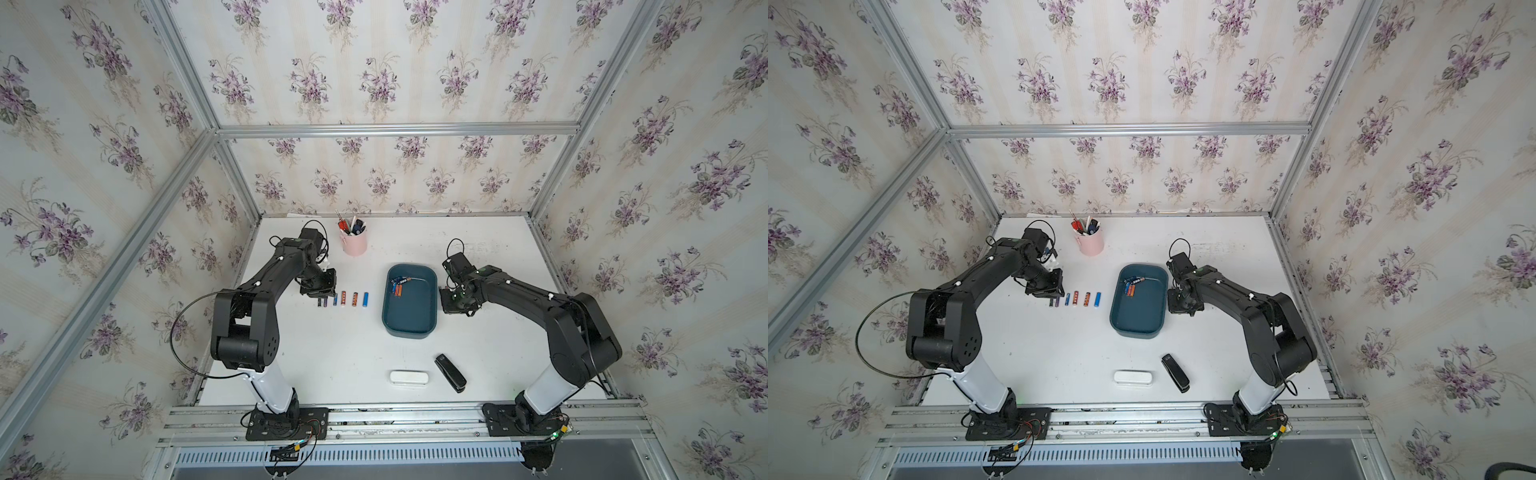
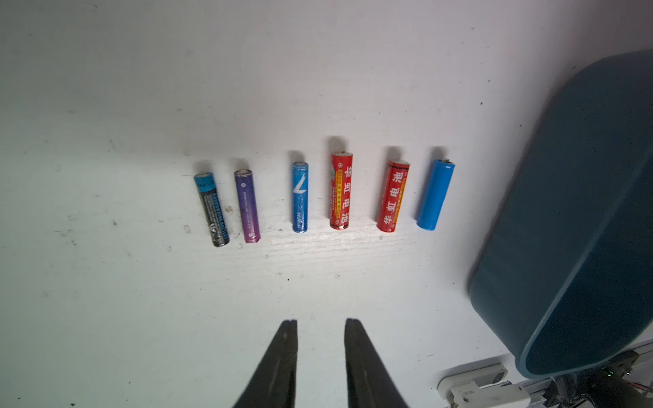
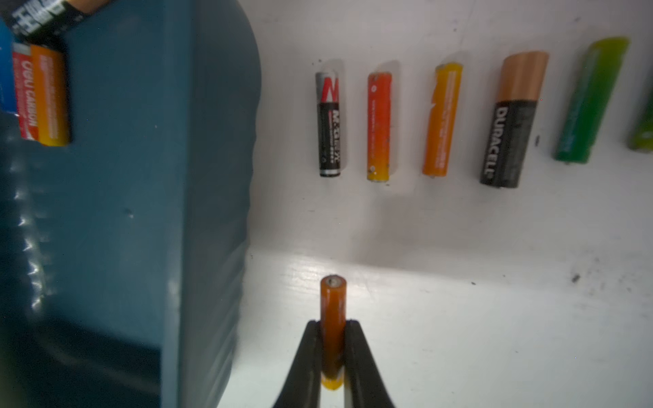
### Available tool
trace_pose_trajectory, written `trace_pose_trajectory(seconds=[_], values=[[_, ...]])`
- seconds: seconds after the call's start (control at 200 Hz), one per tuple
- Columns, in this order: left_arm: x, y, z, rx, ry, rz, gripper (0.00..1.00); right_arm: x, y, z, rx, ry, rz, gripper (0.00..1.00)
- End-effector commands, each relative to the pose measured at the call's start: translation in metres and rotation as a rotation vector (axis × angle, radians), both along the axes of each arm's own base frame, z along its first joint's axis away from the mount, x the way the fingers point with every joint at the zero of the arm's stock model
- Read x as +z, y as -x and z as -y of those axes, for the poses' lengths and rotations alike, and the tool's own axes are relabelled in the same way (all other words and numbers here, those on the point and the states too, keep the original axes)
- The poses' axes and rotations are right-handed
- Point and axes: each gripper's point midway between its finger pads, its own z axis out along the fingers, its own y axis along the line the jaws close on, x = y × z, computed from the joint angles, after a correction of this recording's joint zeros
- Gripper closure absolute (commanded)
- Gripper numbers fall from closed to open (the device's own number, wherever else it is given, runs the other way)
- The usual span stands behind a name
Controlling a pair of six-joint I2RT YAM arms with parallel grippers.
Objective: Take the batteries out of the storage box
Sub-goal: Place the battery at the center of the board.
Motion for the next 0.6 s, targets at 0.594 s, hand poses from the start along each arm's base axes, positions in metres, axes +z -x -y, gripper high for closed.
trace_pose_trajectory(seconds=[0.594], values=[[-0.002,0.004,0.0,-0.006,-0.019,-0.02,0.71,-0.031,-0.002,-0.005,0.009,-0.001,-0.049,0.88]])
